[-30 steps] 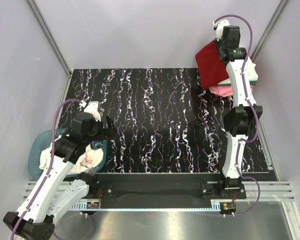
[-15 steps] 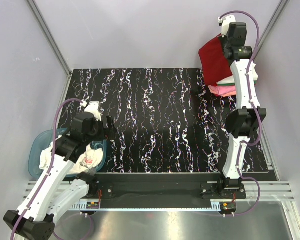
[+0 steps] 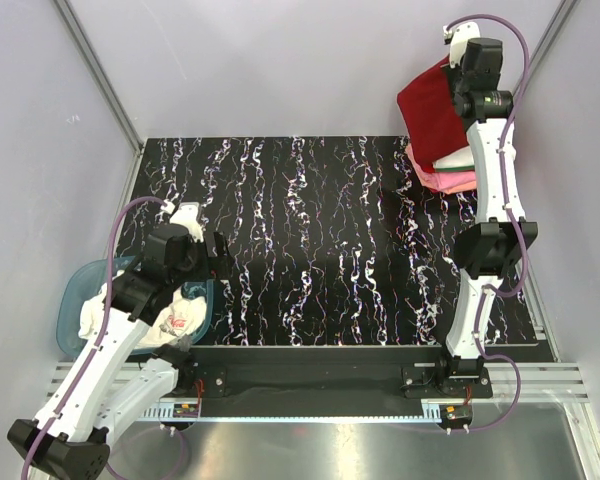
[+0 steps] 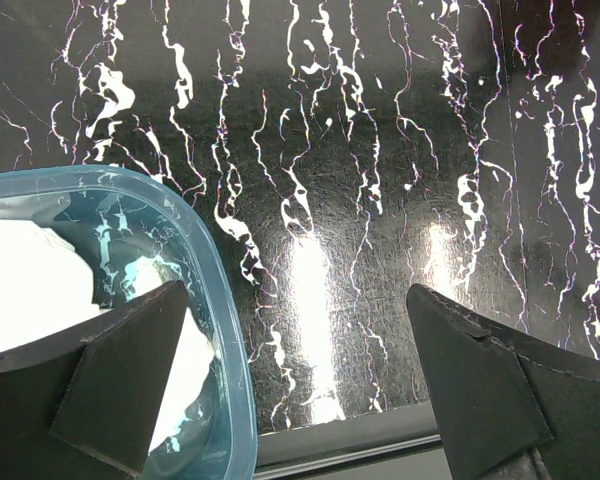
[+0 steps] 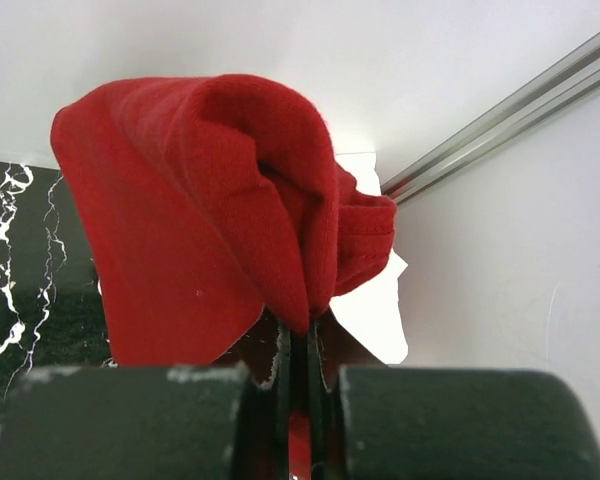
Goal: Fold and stack the t-shirts
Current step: Neatly place the folded tshirt to the corner
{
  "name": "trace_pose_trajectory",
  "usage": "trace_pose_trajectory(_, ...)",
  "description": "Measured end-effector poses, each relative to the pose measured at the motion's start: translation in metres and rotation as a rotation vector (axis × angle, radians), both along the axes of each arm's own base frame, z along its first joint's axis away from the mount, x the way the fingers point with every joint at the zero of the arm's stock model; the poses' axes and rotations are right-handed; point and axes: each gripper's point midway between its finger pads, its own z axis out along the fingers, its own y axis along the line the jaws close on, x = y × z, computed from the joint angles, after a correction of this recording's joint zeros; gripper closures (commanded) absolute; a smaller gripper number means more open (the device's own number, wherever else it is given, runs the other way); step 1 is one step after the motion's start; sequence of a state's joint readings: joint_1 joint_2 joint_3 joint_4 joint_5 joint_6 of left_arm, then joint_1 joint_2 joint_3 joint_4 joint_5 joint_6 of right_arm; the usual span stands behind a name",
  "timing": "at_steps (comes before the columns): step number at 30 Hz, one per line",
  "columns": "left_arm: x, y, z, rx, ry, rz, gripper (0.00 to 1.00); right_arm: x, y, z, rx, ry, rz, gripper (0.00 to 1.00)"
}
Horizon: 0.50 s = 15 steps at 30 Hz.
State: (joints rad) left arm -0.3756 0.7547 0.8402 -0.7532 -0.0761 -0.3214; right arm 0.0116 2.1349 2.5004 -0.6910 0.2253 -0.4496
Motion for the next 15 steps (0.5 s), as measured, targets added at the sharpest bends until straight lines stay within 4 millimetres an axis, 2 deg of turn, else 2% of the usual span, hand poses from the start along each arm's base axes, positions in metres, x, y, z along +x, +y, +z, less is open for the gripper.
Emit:
trace_pose_trajectory(4,0.000,0.000,0.000,0.000,0.000,0.000,0.01,0.001,-0.006,0.002,0.003,-0.009,-0.005,1.00)
trace_pose_trajectory(10,0.000,0.000,-0.001,0.002,0.005,0.000,0.01,-0.003,-0.037,0.003,0.006,-0.015,-0.057,1.00)
trace_pose_trajectory(15,0.002,-0.001,-0.006,0.010,0.024,0.000,0.01,0.000,-0.060,0.012,0.028,-0.055,-0.079,1.00)
